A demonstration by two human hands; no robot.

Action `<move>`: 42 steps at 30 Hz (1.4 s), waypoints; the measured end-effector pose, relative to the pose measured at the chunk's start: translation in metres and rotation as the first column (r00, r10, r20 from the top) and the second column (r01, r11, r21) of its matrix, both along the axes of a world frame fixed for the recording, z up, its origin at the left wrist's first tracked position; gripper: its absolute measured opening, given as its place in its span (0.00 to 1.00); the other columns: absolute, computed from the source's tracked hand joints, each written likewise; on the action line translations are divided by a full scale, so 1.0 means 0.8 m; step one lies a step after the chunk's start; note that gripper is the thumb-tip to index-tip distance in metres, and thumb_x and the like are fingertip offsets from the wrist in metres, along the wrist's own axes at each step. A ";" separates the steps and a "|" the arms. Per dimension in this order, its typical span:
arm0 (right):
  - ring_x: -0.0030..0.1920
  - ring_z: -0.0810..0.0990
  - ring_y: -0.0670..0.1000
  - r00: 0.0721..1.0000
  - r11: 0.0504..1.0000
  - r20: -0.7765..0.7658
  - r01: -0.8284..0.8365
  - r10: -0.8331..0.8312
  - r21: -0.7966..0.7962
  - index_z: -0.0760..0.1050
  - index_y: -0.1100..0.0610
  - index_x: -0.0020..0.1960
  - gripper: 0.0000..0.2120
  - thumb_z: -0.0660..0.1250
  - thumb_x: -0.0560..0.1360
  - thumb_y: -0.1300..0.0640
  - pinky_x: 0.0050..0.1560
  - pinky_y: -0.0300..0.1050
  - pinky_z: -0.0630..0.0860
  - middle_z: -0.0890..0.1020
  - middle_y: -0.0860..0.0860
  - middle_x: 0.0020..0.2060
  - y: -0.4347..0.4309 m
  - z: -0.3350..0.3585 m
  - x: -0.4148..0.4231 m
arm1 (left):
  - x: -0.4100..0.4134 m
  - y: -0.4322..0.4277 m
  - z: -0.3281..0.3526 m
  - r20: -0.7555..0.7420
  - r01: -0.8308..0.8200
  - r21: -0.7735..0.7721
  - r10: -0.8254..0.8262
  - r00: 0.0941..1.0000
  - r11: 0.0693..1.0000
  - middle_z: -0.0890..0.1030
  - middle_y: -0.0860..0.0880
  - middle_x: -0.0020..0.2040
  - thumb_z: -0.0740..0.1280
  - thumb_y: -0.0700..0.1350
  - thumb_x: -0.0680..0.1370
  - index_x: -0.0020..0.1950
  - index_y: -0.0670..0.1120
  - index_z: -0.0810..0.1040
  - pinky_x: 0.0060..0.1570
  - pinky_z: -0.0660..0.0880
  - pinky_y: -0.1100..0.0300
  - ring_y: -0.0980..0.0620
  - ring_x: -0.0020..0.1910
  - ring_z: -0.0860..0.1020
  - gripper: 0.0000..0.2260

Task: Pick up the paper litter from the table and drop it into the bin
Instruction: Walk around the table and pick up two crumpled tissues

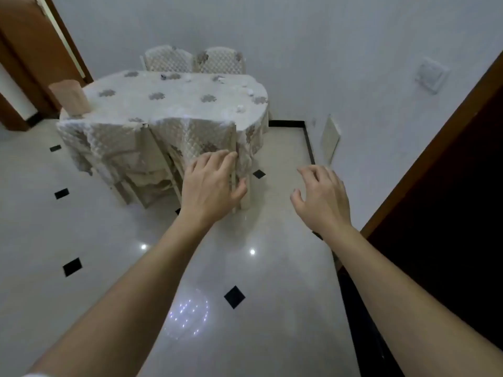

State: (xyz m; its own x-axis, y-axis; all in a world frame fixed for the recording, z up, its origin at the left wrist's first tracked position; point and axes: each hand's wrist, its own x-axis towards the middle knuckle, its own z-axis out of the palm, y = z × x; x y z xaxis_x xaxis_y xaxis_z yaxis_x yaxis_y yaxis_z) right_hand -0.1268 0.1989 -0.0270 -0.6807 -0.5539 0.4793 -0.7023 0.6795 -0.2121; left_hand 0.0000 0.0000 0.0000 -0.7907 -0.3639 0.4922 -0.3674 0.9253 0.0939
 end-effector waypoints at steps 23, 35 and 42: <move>0.58 0.75 0.56 0.996 0.997 0.062 0.066 -0.068 0.041 0.73 0.57 0.67 0.21 0.63 0.74 0.54 0.57 0.52 0.72 0.78 0.55 0.58 -0.048 -0.034 0.008 | -0.005 -0.058 -0.043 0.037 0.049 0.041 -0.051 0.998 0.998 0.77 0.46 0.66 0.60 0.59 0.76 0.69 0.47 0.72 0.61 0.70 0.48 0.44 0.64 0.74 0.26; 0.57 0.75 0.56 0.991 0.996 0.102 0.083 -0.087 0.040 0.74 0.56 0.66 0.21 0.63 0.74 0.53 0.55 0.51 0.73 0.78 0.55 0.58 -0.091 -0.058 -0.101 | -0.123 -0.099 -0.063 0.070 0.075 0.050 -0.079 0.994 0.996 0.75 0.48 0.67 0.60 0.60 0.76 0.69 0.49 0.71 0.63 0.69 0.48 0.47 0.66 0.72 0.25; 0.56 0.76 0.57 0.990 0.998 0.128 0.063 -0.064 0.012 0.75 0.57 0.64 0.20 0.64 0.74 0.54 0.57 0.52 0.73 0.79 0.56 0.57 -0.133 -0.068 -0.243 | -0.263 -0.136 -0.073 0.087 0.051 0.044 -0.054 0.995 0.998 0.76 0.48 0.66 0.60 0.60 0.76 0.68 0.49 0.72 0.61 0.70 0.47 0.45 0.64 0.73 0.25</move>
State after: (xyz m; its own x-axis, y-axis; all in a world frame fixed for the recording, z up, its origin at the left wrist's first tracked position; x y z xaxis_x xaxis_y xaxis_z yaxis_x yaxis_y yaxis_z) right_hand -0.3214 0.0927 -0.0812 -0.7701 -0.5113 0.3814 -0.6251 0.7240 -0.2917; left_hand -0.2107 -0.1090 -0.0588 -0.8488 -0.3395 0.4053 -0.3270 0.9395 0.1021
